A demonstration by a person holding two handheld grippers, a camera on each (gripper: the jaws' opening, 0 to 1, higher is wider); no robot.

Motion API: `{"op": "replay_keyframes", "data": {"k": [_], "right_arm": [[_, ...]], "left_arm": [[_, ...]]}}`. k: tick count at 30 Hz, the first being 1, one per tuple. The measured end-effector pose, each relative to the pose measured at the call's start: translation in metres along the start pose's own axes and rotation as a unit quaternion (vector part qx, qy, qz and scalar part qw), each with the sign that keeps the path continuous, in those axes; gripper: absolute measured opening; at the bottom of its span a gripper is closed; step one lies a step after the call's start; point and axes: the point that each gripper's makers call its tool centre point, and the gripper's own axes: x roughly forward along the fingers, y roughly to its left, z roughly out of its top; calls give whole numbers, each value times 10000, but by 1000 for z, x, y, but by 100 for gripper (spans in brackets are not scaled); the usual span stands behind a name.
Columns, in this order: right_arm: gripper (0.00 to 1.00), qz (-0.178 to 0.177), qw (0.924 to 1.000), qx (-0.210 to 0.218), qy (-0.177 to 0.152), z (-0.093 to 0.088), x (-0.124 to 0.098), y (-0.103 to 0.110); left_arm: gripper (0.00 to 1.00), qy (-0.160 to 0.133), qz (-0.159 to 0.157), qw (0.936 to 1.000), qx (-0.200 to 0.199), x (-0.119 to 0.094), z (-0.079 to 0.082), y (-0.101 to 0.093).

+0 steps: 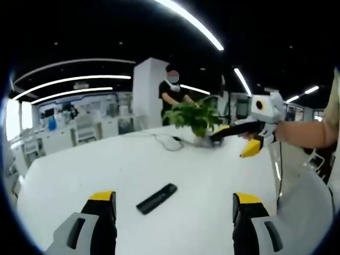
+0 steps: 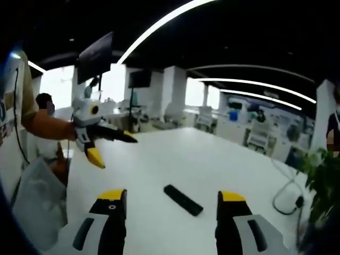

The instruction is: Press the specified remote control buttons in sequence, fully releasing each button before pressing the next.

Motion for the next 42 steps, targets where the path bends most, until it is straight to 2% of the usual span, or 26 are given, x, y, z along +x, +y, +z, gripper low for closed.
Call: {"op": "replay_keyframes", "data": {"k": [12, 24, 38, 42], "right_arm": [[66, 151, 9996, -206, 94, 5, 21, -11], [66, 217, 9991, -313, 164, 6, 33, -17], [66, 293, 9985, -367, 278, -2, 43, -26], [65, 326, 9983, -356, 319, -5, 47, -28]], "left_arm": [[93, 49, -77, 9999, 144, 15, 5, 15], [92, 97, -121, 9997, 194, 23, 6, 25], [92, 67, -166, 9994, 291, 41, 18, 36], [92, 109, -193, 9993, 311, 46, 15, 38]]}}
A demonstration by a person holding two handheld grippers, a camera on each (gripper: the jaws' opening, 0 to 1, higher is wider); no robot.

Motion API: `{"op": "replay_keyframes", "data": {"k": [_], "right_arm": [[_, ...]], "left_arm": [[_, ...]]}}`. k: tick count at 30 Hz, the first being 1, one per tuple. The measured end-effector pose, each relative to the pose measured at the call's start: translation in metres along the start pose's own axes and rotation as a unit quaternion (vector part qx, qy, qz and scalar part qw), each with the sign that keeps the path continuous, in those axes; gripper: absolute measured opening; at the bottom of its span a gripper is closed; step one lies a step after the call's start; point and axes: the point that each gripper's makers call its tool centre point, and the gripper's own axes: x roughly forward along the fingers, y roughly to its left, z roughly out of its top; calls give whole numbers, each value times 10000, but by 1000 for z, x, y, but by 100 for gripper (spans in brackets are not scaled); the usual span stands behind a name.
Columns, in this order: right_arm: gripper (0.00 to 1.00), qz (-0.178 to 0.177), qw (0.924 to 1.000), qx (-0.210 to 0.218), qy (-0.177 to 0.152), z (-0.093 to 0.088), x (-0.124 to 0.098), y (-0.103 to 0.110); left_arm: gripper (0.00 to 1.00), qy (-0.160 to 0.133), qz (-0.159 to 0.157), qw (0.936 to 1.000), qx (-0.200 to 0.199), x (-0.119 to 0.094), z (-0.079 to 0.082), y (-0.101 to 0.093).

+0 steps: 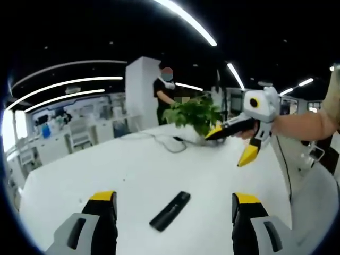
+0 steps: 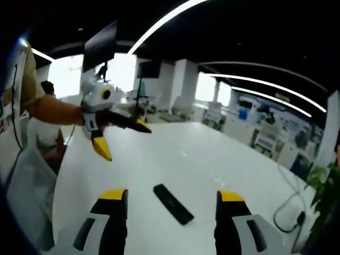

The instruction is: Press the specified remote control buttons in sequence, fully releasing each button before pressing the next.

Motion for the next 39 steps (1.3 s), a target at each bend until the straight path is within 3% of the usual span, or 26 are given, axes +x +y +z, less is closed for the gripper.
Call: {"op": "replay_keyframes", "data": {"k": [23, 39], "right_arm": [[62, 108, 9998, -125, 127, -4, 25, -22], [57, 510, 9949, -456, 742, -32, 44, -24]], "left_arm": [[91, 214, -82, 9997, 58, 23, -13, 16], [91, 603, -237, 9978, 171, 36, -37, 24]]}}
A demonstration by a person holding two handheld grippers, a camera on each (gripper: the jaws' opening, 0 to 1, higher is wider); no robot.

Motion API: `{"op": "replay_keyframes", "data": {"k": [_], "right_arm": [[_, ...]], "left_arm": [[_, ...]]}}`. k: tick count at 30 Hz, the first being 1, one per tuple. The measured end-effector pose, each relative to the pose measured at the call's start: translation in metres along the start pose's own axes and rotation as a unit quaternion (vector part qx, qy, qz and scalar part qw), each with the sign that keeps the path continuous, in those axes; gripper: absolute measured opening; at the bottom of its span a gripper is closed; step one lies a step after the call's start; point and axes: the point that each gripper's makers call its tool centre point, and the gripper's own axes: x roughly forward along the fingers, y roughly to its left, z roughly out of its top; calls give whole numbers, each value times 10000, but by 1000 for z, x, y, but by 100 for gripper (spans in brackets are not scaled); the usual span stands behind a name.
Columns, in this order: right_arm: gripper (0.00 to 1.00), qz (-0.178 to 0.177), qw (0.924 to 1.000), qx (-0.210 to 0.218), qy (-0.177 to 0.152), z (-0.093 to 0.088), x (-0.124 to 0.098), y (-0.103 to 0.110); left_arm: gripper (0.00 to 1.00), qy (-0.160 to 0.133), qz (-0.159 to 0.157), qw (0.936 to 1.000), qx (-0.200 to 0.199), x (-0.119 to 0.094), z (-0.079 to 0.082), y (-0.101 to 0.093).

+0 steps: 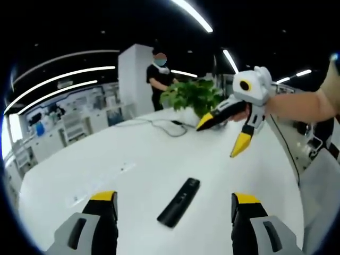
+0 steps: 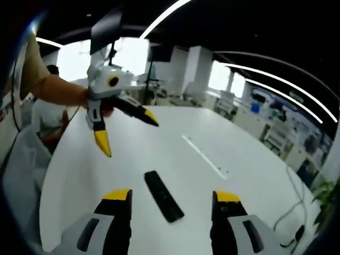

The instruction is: Press the specified remote control buttons in sequence, fully releasing each button before pressing the next.

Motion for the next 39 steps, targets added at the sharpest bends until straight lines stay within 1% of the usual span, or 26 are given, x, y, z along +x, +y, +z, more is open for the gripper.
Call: {"op": "replay_keyframes", "data": {"k": [4, 7, 9, 20, 28, 33, 39], "right_arm": [[56, 115, 9998, -76, 161, -7, 7, 0], [55, 183, 9995, -115, 221, -9, 11, 2], [54, 233, 9992, -157, 288, -13, 18, 0], [53, 431, 9969, -262, 603, -27, 30, -3], [51, 531, 9950, -331, 785, -34, 38, -6], [51, 638, 9929, -387, 929, -38, 45, -6], [49, 763, 9896, -503, 1113, -46, 52, -5]], "left_arm": [[90, 84, -68, 9999, 74, 6, -3, -1], [89, 156, -140, 9997, 145, 10, -6, -1], [89, 214, -175, 9994, 186, 13, -8, -2], [86, 480, -318, 9977, 356, 25, -20, 3], [83, 668, -460, 9954, 515, 34, -25, 9], [82, 853, -575, 9929, 603, 40, -34, 9], [82, 1010, -665, 9901, 715, 46, -41, 9]]}}
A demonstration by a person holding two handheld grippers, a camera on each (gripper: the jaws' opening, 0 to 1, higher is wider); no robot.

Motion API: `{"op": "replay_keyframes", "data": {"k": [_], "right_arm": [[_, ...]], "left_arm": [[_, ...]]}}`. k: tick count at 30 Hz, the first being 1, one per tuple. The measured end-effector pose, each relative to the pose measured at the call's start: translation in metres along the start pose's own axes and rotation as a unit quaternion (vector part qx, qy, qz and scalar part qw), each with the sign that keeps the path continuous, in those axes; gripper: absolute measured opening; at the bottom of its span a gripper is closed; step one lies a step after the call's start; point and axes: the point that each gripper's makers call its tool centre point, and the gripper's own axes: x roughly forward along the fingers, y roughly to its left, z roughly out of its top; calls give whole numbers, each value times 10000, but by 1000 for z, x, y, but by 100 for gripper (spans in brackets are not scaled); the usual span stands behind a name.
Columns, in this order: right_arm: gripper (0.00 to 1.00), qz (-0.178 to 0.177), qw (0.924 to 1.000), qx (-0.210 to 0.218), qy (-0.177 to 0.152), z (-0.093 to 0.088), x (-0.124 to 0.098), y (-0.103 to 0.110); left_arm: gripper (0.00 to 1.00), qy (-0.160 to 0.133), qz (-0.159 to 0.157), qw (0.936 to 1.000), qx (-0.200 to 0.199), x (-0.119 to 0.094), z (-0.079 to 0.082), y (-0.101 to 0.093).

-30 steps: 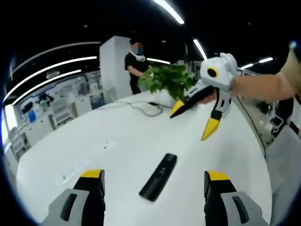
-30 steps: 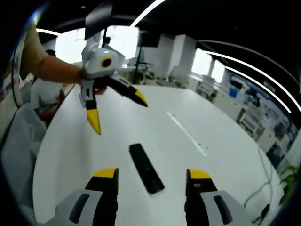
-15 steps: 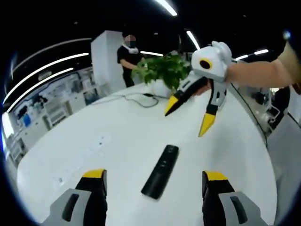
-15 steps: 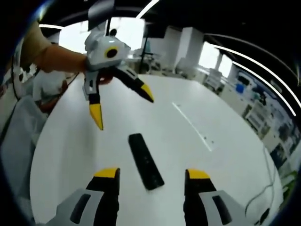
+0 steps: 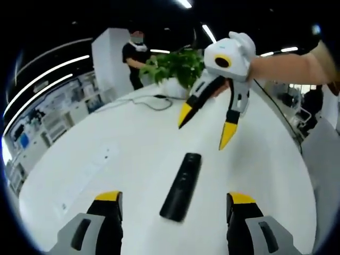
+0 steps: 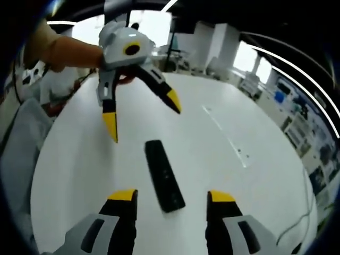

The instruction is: Press the specified remote control buttons in sequence, fully releasing each button before pressing the next.

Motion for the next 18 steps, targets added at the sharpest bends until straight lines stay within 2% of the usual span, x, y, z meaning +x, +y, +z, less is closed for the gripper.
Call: {"op": "replay_keyframes", "data": {"k": [18], "right_arm": [[42, 318, 9981, -230, 466, -18, 24, 1]], "left_arm": [[75, 373, -217, 9990, 114, 20, -16, 6]]}}
